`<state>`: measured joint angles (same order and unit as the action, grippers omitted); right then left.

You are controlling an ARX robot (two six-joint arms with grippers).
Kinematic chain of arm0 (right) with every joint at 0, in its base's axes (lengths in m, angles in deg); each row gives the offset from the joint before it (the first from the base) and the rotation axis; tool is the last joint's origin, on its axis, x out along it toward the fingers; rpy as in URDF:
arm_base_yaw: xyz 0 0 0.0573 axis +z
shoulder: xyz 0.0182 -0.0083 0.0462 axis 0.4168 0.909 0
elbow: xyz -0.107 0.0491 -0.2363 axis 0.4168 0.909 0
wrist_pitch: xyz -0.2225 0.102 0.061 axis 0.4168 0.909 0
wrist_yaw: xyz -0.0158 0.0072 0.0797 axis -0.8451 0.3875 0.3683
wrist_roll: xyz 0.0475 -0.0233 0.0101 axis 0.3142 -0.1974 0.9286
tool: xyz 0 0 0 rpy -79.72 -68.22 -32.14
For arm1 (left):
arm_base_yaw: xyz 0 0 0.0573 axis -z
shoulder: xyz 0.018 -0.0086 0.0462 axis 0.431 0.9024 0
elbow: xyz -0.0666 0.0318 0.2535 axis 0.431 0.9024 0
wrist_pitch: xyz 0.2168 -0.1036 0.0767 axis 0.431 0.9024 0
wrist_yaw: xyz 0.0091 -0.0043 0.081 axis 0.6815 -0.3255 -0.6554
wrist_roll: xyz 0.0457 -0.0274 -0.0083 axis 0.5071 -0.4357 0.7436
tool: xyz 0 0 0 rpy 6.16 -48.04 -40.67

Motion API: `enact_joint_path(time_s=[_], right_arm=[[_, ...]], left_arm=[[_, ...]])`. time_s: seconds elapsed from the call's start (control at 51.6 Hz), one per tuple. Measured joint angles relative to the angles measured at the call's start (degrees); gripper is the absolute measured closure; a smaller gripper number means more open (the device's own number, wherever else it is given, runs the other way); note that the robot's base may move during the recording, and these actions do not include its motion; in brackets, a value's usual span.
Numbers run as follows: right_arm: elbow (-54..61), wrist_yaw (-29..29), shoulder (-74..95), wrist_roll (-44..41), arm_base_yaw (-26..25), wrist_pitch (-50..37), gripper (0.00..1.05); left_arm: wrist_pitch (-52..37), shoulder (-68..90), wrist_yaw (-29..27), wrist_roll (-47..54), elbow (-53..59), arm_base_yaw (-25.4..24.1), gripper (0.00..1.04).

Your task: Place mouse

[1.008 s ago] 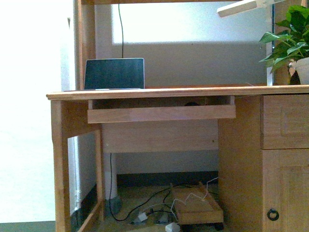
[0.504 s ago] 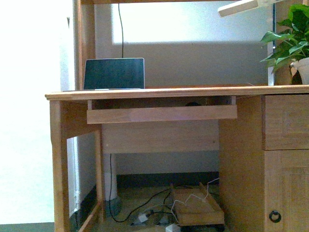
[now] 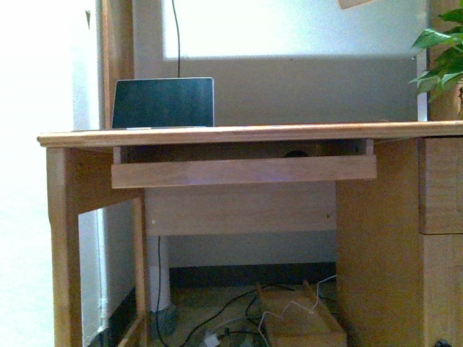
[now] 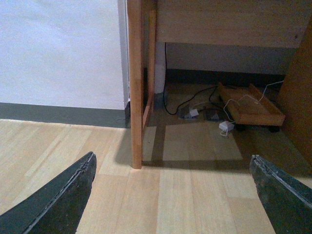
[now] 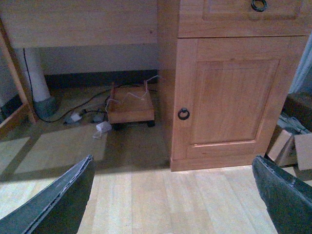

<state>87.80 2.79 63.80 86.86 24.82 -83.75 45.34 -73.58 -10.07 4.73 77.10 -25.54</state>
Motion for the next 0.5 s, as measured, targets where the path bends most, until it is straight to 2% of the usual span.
enact_joint_path(time_s=[0.504], right_arm=[[0.0,0.0,0.0,0.0,0.0,0.0,0.07]], left_arm=[[0.0,0.0,0.0,0.0,0.0,0.0,0.08]])
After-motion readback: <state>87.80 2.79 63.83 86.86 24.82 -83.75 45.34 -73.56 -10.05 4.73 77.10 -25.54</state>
